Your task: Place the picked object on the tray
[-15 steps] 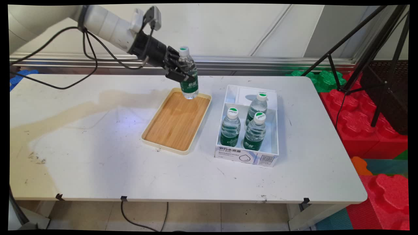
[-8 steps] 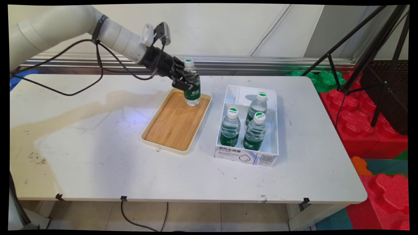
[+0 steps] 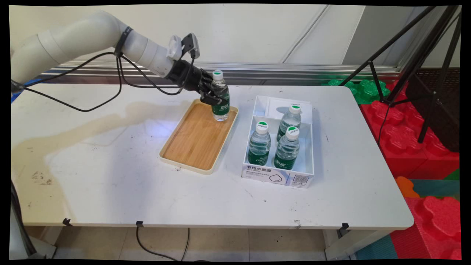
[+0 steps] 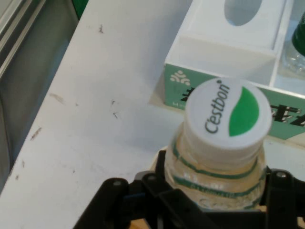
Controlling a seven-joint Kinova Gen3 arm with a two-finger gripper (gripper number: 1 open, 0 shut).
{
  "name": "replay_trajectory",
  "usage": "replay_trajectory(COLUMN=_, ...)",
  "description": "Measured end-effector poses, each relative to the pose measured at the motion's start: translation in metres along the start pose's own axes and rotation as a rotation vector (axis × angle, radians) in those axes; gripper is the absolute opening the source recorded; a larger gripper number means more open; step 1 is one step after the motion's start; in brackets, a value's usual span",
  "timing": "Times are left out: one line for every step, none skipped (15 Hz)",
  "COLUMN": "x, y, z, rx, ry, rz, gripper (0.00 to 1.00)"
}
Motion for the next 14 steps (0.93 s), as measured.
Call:
replay_trajectory(x=-0.001, y=0.0, z=0.002, rx=0.0, ry=0.0, rz=0.0, gripper=0.0)
replay_trajectory(x=-0.002, y=-0.001, z=0.006, rx=-0.001, ry=0.0, rz=0.0, gripper=0.0)
replay_trajectory(x=-0.003, y=-0.001, z=0.008, rx=-0.001, ry=0.0, rz=0.0, gripper=0.0)
replay_trajectory(x=-0.004, y=-0.001, z=0.01, rx=-0.002, ry=-0.001, rz=0.0, gripper=0.0)
replay_trajectory(x=-0.005, y=-0.002, z=0.012, rx=-0.003, ry=-0.001, rz=0.0, gripper=0.0)
replay_trajectory(x=-0.006, y=-0.002, z=0.014, rx=-0.003, ry=-0.003, rz=-0.001, gripper=0.0)
replay_trajectory(x=-0.007, y=-0.002, z=0.015, rx=-0.004, ry=-0.003, rz=-0.001, gripper=0.0)
replay_trajectory(x=-0.008, y=-0.001, z=0.017, rx=-0.005, ry=-0.004, rz=-0.001, gripper=0.0)
replay_trajectory(x=-0.008, y=-0.001, z=0.018, rx=-0.006, ry=-0.004, rz=-0.001, gripper=0.0)
replay_trajectory(x=-0.009, y=-0.001, z=0.019, rx=-0.007, ry=-0.003, rz=-0.001, gripper=1.0)
replay_trajectory(x=-0.01, y=-0.001, z=0.02, rx=-0.008, ry=-0.003, rz=0.0, gripper=1.0)
replay_trajectory(x=-0.01, y=-0.001, z=0.02, rx=-0.008, ry=-0.002, rz=0.0, gripper=1.0)
replay_trajectory(x=-0.011, y=-0.001, z=0.02, rx=-0.007, ry=-0.001, rz=0.0, gripper=1.0)
replay_trajectory(x=-0.011, y=-0.001, z=0.02, rx=-0.007, ry=0.0, rz=-0.001, gripper=1.0)
